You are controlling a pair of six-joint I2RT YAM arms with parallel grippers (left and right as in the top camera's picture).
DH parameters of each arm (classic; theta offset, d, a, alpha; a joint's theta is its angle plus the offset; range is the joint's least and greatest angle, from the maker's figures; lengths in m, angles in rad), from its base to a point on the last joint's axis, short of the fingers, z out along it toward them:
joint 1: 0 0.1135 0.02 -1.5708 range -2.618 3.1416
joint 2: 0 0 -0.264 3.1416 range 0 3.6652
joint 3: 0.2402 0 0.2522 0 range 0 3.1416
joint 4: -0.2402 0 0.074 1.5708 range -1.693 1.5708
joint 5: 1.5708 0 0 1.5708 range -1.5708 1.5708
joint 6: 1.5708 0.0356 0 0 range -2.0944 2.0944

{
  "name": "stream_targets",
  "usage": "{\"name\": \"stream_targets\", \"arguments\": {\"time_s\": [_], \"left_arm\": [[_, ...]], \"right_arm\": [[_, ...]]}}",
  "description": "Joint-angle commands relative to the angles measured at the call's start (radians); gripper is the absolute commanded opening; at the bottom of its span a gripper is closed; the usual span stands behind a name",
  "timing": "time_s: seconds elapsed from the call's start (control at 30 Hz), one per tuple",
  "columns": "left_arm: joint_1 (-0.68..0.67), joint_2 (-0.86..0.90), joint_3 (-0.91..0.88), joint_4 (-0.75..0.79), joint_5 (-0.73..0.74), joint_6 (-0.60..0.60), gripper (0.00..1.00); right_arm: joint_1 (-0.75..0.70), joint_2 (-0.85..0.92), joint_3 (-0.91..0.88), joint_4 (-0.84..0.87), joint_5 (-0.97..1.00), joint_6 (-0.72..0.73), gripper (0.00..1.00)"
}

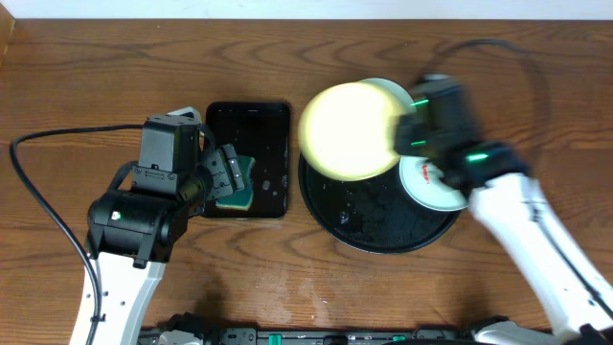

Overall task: Clean dirty plates on tray and stack at the side
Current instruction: 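Carry the yellow plate right and set it on the table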

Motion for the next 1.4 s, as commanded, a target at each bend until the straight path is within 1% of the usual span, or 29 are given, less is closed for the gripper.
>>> {"name": "stream_targets", "arguments": {"time_s": [0.0,0.1,0.2,0.33,0.4,0.5,0.63,0.73,0.83,0.87,0.9,0.93,0.97,1.03,1.1,1.23,1.37], "left_arm": [[0.004,0.0,0.024,-0.002,0.001,0.006,0.83],[0.004,0.0,0.024,-0.002,0.001,0.006,0.83],[0.004,0.0,0.024,-0.002,0.001,0.006,0.83],[0.004,0.0,0.024,-0.002,0.001,0.006,0.83],[0.004,0.0,0.024,-0.002,0.001,0.006,0.83],[0.004,0.0,0.024,-0.002,0.001,0.006,0.83],[0.004,0.0,0.024,-0.002,0.001,0.006,0.83],[0.004,0.0,0.024,-0.002,0.001,0.006,0.83],[0.004,0.0,0.024,-0.002,0.001,0.006,0.83],[0.004,0.0,0.024,-0.002,0.001,0.006,0.83],[0.004,0.0,0.024,-0.002,0.001,0.006,0.83],[0.004,0.0,0.024,-0.002,0.001,0.006,0.83],[0.004,0.0,0.024,-0.002,0.001,0.006,0.83],[0.004,0.0,0.024,-0.002,0.001,0.006,0.83],[0.004,0.0,0.024,-0.002,0.001,0.006,0.83],[0.004,0.0,0.024,-0.002,0.001,0.006,0.83],[0.004,0.0,0.024,-0.002,0.001,0.006,0.83]], "right_arm": [[-0.212,-0.019,0.004,-0.077,-0.182,0.012,0.01],[-0.423,-0.008,0.004,-0.145,-0.217,-0.017,0.01],[-0.592,0.013,0.002,-0.151,-0.22,-0.03,0.01],[-0.78,0.06,0.002,-0.119,-0.222,-0.009,0.01],[-0.848,0.092,0.002,-0.1,-0.217,-0.002,0.01],[-0.926,0.161,0.002,-0.076,-0.162,0.032,0.01],[-0.975,0.262,0.002,-0.035,-0.106,0.041,0.01],[-0.989,0.309,0.002,-0.022,-0.106,0.028,0.01],[-0.991,0.328,0.002,-0.013,-0.106,-0.039,0.02],[-0.991,0.328,0.002,-0.012,-0.106,-0.069,0.1],[-0.991,0.328,0.002,-0.013,-0.106,-0.082,0.36],[-0.991,0.327,0.002,-0.019,-0.106,-0.082,0.48],[-0.991,0.325,0.002,-0.024,-0.113,-0.076,0.57],[-0.988,0.311,0.003,-0.024,-0.167,-0.072,0.64],[-0.977,0.28,0.003,-0.024,-0.233,-0.076,0.66],[-0.912,0.194,0.003,-0.028,-0.373,-0.145,0.65],[-0.771,0.121,0.003,-0.14,-0.33,-0.176,0.63]]}}
